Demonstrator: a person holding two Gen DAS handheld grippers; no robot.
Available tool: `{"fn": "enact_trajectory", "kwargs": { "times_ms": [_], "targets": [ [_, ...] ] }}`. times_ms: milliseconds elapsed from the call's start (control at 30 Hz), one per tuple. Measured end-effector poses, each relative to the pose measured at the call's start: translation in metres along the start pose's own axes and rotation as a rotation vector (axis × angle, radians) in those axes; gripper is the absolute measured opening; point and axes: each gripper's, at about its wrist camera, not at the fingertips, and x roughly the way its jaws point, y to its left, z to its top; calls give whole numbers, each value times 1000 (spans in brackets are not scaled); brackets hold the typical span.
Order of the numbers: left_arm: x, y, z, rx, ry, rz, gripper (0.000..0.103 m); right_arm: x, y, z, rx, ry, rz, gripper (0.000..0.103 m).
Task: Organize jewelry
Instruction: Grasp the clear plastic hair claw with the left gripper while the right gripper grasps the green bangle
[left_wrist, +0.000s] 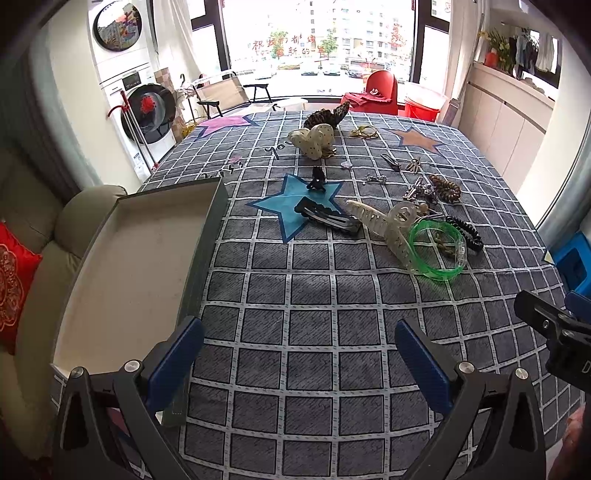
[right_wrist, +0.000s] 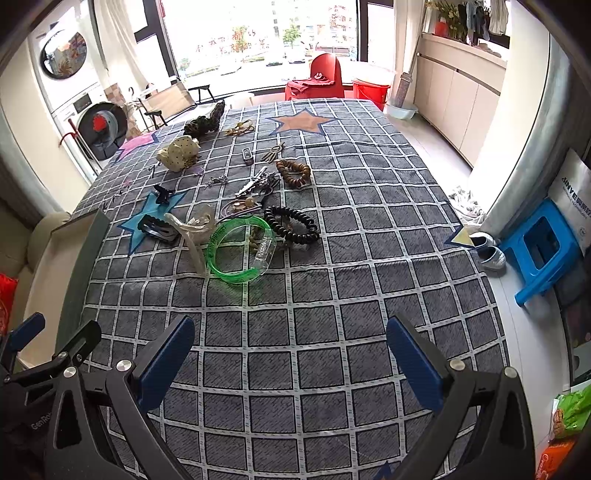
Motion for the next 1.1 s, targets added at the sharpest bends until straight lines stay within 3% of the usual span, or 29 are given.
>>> {"fn": "enact_trajectory", "kwargs": {
  "times_ms": [367, 600, 900, 1033, 1100],
  "targets": [
    [23, 5, 10, -26, 21, -16, 103, 16, -19, 3, 19, 21, -19, 103],
    [52, 7, 27, -70, 62, -139, 103, 36, -35, 11, 13, 41, -39, 103],
    [86, -30, 50, -42, 109, -270, 103, 76, -45, 24, -79, 57, -30, 103],
    [100, -44, 61, -35, 131, -300, 103, 91, -44, 28, -127, 46, -12, 102],
    [107, -50, 65, -30, 142, -298, 96, 96, -41, 30, -153, 35, -5, 99]
  ]
}}
